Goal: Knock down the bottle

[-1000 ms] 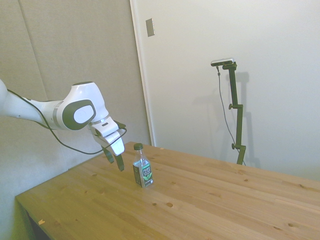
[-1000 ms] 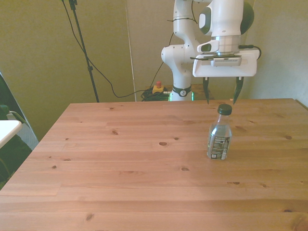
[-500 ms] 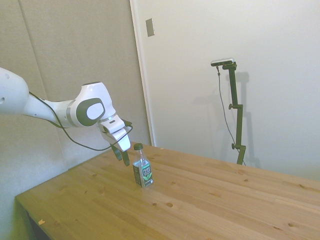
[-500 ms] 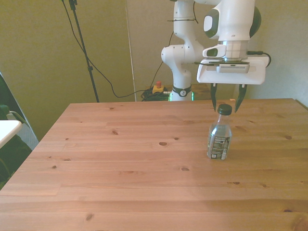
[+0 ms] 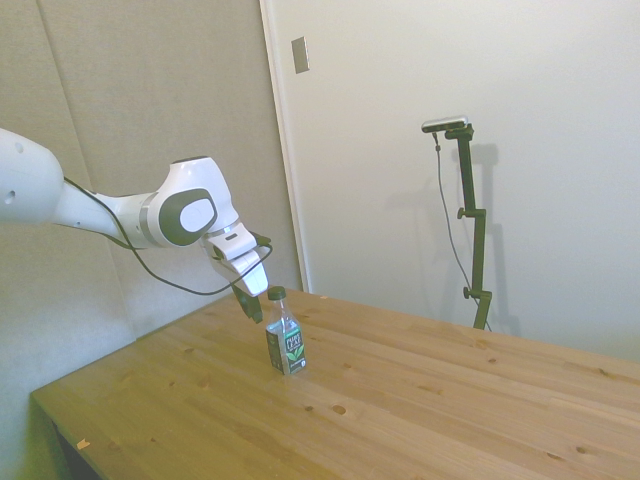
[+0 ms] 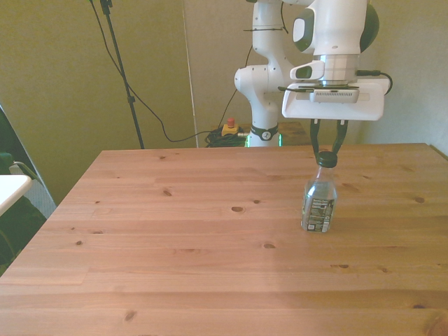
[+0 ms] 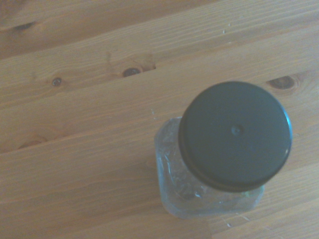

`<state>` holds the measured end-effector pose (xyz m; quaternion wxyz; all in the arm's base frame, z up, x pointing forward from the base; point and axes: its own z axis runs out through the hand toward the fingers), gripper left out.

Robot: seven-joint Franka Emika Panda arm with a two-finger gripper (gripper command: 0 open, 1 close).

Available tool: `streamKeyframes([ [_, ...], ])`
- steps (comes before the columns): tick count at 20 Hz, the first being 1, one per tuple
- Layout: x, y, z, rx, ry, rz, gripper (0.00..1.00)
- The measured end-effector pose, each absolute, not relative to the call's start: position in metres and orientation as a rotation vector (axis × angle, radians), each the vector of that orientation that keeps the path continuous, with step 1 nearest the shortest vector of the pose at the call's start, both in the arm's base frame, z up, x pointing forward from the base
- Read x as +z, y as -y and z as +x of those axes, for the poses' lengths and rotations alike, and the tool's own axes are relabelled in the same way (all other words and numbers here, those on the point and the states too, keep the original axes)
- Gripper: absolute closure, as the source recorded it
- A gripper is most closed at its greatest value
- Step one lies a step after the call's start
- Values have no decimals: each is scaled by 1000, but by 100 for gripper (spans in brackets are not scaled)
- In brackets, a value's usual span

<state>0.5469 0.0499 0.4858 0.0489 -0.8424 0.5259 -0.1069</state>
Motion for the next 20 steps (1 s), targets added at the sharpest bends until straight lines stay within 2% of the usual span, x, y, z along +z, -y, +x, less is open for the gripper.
streamKeyframes([
  [9,486,-41,575,-342,-1647,-2530,100],
  [20,477,-23,658,-474,-1740,-2416,100],
])
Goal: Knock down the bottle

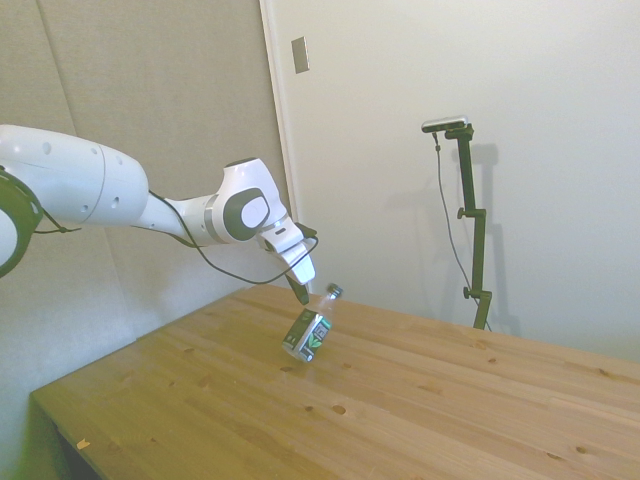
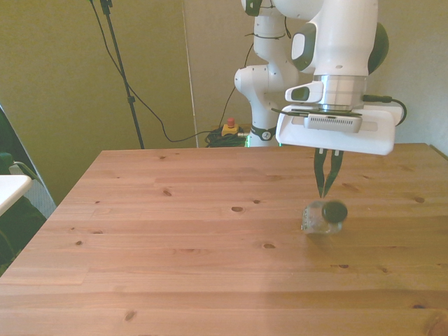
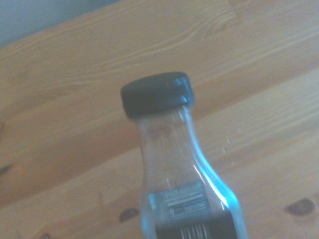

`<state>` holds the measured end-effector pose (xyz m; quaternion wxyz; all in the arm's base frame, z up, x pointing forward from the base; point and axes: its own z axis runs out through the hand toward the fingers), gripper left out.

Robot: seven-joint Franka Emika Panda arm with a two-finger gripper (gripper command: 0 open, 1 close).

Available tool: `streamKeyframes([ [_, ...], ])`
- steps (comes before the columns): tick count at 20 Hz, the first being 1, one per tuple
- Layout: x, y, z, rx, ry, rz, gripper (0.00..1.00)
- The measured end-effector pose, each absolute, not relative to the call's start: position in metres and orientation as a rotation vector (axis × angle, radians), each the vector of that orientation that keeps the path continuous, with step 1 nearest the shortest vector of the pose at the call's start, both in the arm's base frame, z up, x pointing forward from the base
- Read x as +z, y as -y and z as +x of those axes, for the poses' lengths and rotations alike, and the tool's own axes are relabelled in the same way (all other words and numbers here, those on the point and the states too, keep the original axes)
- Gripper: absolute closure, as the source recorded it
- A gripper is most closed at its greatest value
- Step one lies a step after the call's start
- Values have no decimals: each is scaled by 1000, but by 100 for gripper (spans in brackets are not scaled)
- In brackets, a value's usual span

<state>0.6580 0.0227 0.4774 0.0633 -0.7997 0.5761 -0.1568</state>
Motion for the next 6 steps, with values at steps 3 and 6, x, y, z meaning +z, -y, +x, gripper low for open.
streamKeyframes([
  [3,477,-22,674,-529,-1721,-2379,100],
  [6,475,-17,688,-572,-1713,-2352,100],
])
